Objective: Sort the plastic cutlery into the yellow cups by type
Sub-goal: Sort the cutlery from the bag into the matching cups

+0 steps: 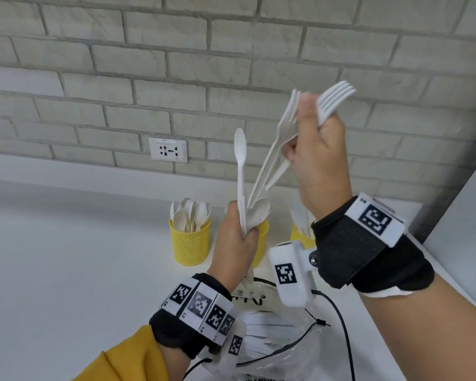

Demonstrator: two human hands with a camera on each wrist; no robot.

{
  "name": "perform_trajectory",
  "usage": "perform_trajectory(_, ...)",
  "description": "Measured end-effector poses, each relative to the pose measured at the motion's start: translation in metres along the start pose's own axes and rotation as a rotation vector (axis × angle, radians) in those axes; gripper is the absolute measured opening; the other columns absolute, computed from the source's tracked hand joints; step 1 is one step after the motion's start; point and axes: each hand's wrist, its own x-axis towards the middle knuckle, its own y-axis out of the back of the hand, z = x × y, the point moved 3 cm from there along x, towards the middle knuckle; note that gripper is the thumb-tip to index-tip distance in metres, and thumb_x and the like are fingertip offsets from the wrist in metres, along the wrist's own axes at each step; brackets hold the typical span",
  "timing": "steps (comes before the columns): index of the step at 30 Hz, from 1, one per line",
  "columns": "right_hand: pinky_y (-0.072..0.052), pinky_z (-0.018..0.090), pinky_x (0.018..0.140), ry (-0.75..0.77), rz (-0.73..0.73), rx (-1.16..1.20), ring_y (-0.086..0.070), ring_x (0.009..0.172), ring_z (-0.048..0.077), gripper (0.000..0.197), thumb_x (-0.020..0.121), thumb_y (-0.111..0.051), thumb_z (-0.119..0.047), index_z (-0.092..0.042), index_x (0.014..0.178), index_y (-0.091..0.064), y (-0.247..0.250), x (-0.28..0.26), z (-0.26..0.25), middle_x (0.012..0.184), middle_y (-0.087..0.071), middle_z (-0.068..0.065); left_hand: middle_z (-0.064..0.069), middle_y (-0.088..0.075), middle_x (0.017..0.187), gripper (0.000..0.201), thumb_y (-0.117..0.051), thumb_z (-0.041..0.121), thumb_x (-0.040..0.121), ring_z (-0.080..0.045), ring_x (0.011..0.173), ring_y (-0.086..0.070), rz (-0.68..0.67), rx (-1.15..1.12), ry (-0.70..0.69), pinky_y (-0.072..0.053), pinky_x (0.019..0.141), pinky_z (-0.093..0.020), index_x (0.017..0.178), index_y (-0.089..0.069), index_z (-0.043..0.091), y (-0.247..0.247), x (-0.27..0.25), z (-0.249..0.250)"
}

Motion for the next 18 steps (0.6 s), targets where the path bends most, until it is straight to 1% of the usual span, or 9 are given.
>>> perform_trajectory(2,-0.039,0.026,0.051,0.043,0.073,0.048,-0.046,0.051,0.010,0.033,0.095,-0.032,-0.031,-0.015,0.072,-0.049,0.011,0.005,-0.007,0.059,-0.049,0.000,0.007,-0.051,0.082,0.028,-0.053,0.002,0.087,-0.006,0.074,-0.051,-0.006,-0.086,0.047,-0.039,0.060,-0.010,0.113,-0.046,0.011,0.003,0.000,-0.003)
perform_trajectory(4,-0.049,0.023,0.057,0.054,0.096,0.078,-0.058,0.055,0.009,0.034,0.099,-0.029,-0.026,-0.006,0.084,-0.052,0.020,0.007,-0.010,0.064,-0.059,0.001,0.008,-0.051,0.076,0.022,-0.055,0.004,0.087,-0.002,0.067,-0.050,-0.045,-0.206,0.126,-0.040,0.059,-0.009,0.107,-0.049,0.010,0.005,0.001,-0.005)
perform_trajectory(7,-0.044,0.025,0.042,-0.033,0.052,0.097,-0.048,0.041,0.009,0.025,0.099,-0.034,-0.027,-0.013,0.081,-0.045,0.032,0.001,-0.004,0.057,-0.050,0.004,0.000,-0.051,0.067,0.006,-0.059,0.008,0.080,-0.009,0.061,-0.050,-0.186,-0.443,0.219,-0.043,0.063,-0.025,0.084,-0.054,0.007,0.009,0.003,-0.002)
perform_trajectory(9,-0.033,0.018,0.039,-0.111,-0.085,-0.049,-0.036,0.040,0.003,0.024,0.094,-0.050,-0.025,-0.016,0.073,-0.047,0.036,-0.009,0.006,0.052,-0.042,-0.003,-0.003,-0.053,0.067,0.003,-0.057,0.006,0.075,-0.016,0.062,-0.052,-0.254,-0.609,0.232,-0.045,0.062,-0.031,0.078,-0.055,0.007,0.010,0.006,0.001)
perform_trajectory(10,-0.032,0.014,0.042,-0.163,-0.193,-0.155,-0.036,0.041,0.000,0.022,0.089,-0.059,-0.021,-0.015,0.070,-0.051,0.037,-0.015,0.015,0.049,-0.043,-0.010,-0.003,-0.055,0.066,0.005,-0.055,0.004,0.074,-0.016,0.062,-0.054,-0.259,-0.699,0.245,-0.048,0.060,-0.030,0.078,-0.055,0.007,0.012,0.007,0.003)
perform_trajectory(12,-0.036,0.009,0.051,-0.281,-0.447,-0.324,-0.045,0.046,-0.004,0.016,0.079,-0.070,-0.013,-0.012,0.067,-0.060,0.036,-0.033,0.038,0.049,-0.052,-0.014,-0.004,-0.058,0.064,0.010,-0.052,0.000,0.073,-0.016,0.061,-0.057,-0.249,-0.844,0.273,-0.051,0.058,-0.026,0.078,-0.058,0.007,0.015,0.012,0.003)
perform_trajectory(15,-0.040,0.018,0.066,-0.449,-0.639,-0.435,-0.054,0.062,0.000,0.008,0.079,-0.070,-0.017,-0.011,0.075,-0.068,0.041,-0.057,0.069,0.068,-0.063,-0.008,-0.002,-0.061,0.067,0.025,-0.050,-0.005,0.073,-0.015,0.061,-0.060,-0.206,-0.974,0.282,-0.053,0.064,-0.026,0.070,-0.066,0.014,0.022,0.019,0.002)
perform_trajectory(16,-0.039,0.018,0.065,-0.495,-0.677,-0.431,-0.053,0.063,0.000,0.011,0.081,-0.070,-0.022,-0.012,0.077,-0.067,0.042,-0.064,0.073,0.068,-0.061,-0.009,-0.002,-0.062,0.068,0.029,-0.049,-0.008,0.075,-0.014,0.061,-0.061,-0.186,-1.000,0.278,-0.055,0.067,-0.027,0.070,-0.066,0.014,0.024,0.020,0.002)
perform_trajectory(18,-0.033,0.014,0.057,-0.544,-0.733,-0.442,-0.045,0.053,-0.002,0.022,0.083,-0.067,-0.028,-0.016,0.066,-0.059,0.039,-0.072,0.077,0.056,-0.052,-0.015,-0.001,-0.065,0.067,0.032,-0.043,-0.015,0.081,-0.012,0.061,-0.064,-0.143,-1.011,0.282,-0.055,0.074,-0.030,0.076,-0.062,0.010,0.027,0.022,0.004)
